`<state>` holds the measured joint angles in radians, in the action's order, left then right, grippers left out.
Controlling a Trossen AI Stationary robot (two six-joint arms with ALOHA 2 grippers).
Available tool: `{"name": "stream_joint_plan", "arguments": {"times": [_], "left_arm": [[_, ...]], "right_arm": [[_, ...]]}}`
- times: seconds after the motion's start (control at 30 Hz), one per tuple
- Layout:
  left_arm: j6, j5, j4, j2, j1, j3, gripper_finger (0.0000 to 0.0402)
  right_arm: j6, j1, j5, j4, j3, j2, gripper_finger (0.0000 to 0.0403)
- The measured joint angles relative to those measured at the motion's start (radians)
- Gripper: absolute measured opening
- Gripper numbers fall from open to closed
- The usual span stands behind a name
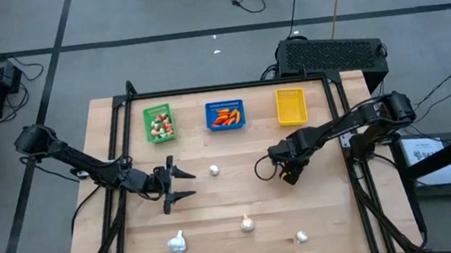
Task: Sort produce into baskets
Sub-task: Put the garlic into the yellow bin
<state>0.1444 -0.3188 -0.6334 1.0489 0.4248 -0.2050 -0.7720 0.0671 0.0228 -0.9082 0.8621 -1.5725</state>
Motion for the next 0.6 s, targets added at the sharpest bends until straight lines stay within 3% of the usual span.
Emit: {"name": "stream_joint_plan", "arguments": {"times": [0.13, 0.37, 0.6], "left_arm": [[-0.001, -0.001, 0.0, 0.0, 0.0, 0.0, 0.0248], [-0.001, -0.004, -0.002, 0.0, 0.0, 0.0, 0.0248], [-0.001, -0.004, -0.001, 0.0, 0.0, 0.0, 0.0248]], "right_arm": [[0.051, -0.019, -0.068, -0.095, 0.099, 0.006, 0.0116], [0.131, -0.136, -0.333, -0.203, 0.262, 0.006, 0.0126], [0.181, -0.352, -0.369, -0.179, 0.28, 0.007, 0.0127]]}}
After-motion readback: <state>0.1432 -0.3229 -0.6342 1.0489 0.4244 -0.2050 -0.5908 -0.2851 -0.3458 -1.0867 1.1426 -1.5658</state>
